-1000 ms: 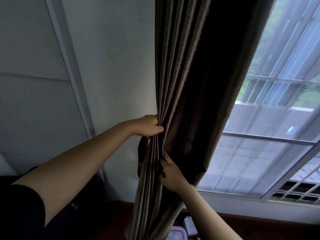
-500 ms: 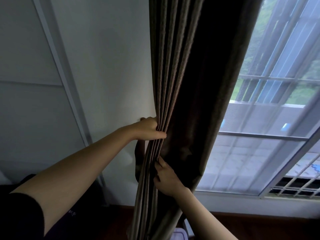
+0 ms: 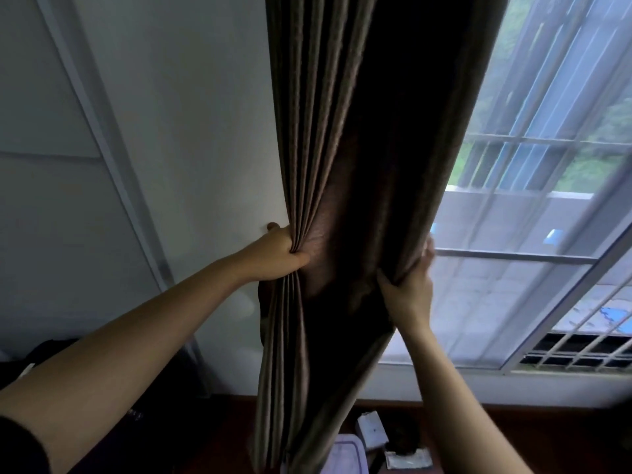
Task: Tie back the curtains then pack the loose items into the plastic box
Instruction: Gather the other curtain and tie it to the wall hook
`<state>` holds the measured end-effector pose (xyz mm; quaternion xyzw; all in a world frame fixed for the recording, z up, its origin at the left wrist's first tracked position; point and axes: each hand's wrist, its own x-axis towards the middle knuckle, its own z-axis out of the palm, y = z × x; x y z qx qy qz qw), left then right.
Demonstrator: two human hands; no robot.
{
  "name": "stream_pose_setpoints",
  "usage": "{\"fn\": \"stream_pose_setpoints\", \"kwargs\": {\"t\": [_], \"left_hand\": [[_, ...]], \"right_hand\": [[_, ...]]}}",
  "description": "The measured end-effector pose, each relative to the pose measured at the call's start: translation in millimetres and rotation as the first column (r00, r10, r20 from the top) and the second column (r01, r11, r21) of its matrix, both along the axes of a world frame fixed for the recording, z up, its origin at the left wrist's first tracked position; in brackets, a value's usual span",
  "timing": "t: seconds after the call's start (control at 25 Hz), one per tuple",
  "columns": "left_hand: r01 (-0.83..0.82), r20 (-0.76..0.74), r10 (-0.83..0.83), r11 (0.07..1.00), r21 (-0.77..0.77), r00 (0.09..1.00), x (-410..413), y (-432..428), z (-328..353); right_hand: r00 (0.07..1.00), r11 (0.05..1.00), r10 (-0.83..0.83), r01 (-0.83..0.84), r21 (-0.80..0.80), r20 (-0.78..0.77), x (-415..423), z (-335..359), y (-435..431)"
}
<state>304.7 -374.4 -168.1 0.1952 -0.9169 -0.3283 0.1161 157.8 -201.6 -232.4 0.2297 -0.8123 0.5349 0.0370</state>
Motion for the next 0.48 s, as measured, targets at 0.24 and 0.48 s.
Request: {"fn": "stream_pose_setpoints", "kwargs": {"t": [0.24,0.48], "left_hand": [[-0.130,-0.016,0.129,0.990,-0.050,0.991,-17.5,-11.5,4.9],[-0.282,-0.005,0.282,0.959,-0.025,0.959,7.5,-45.2,7.7]], "right_hand": [[0.904,0.722,0.427,-0.359,0.592,0.028,-26.7,21.4,-85.7],[0.672,0.497,0.724,-0.664,0.558,0.154,20.9,-0.3,-129.8]]}}
